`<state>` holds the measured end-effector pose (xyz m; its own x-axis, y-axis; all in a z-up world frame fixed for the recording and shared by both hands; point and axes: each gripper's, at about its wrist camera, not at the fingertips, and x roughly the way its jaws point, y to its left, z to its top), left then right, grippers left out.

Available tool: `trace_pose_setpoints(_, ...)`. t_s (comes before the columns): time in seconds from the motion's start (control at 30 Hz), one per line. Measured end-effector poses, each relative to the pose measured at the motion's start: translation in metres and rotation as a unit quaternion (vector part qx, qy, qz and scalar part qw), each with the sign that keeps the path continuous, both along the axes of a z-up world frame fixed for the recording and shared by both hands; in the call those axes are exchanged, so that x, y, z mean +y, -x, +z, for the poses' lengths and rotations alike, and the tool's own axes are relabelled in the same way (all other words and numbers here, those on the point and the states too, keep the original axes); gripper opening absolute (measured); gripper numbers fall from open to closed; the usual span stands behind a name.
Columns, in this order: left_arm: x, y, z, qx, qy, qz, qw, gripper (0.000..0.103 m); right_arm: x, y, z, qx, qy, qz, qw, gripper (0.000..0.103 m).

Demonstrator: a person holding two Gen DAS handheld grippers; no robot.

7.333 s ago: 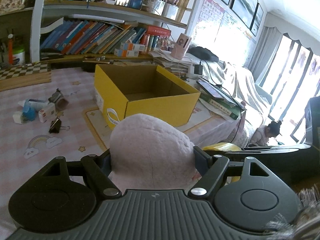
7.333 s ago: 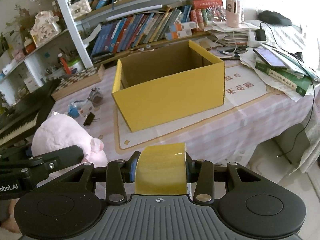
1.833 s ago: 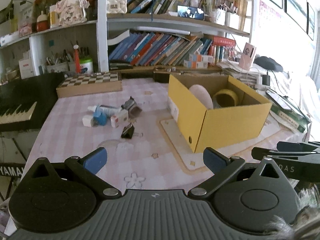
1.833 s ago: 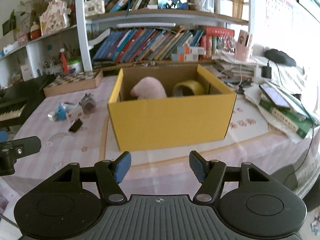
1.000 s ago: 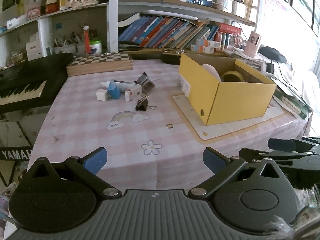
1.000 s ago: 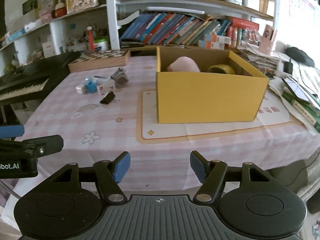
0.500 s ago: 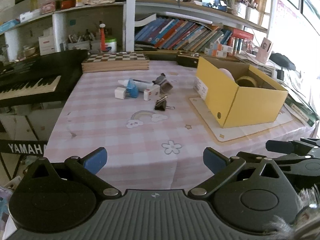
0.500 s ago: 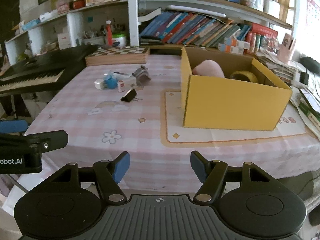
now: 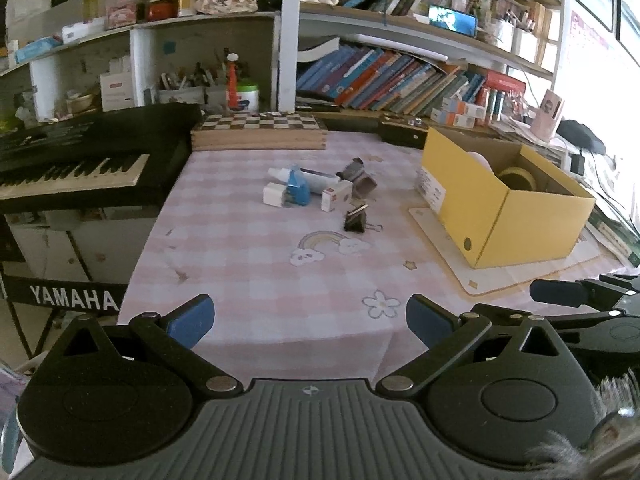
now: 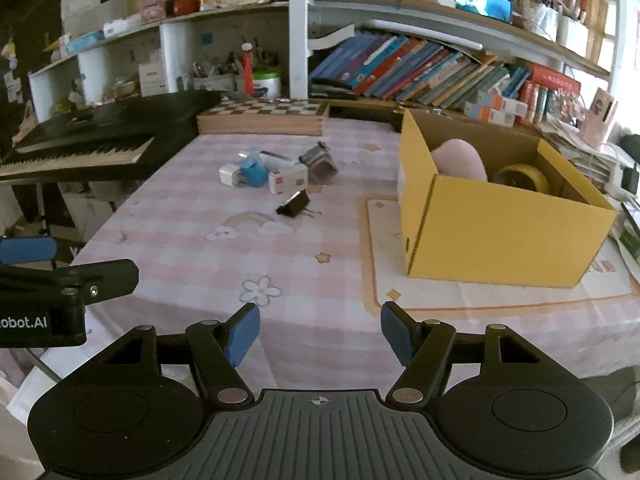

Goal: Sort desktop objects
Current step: 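Withdraw both open grippers from the yellow box, then move the right gripper toward the black binder clip on the table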

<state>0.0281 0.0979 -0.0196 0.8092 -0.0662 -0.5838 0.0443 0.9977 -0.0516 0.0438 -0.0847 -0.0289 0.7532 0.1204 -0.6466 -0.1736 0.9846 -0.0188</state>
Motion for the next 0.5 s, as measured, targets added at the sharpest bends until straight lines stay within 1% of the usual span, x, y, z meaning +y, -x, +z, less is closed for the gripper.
trace_pose_setpoints(0.5,0.012,-0.015,0.004,-0.012,0.004,0.009,0.9999,0.103,0.016,-0.019,0.005,-0.01,0.007,0.02,1.0,0.069)
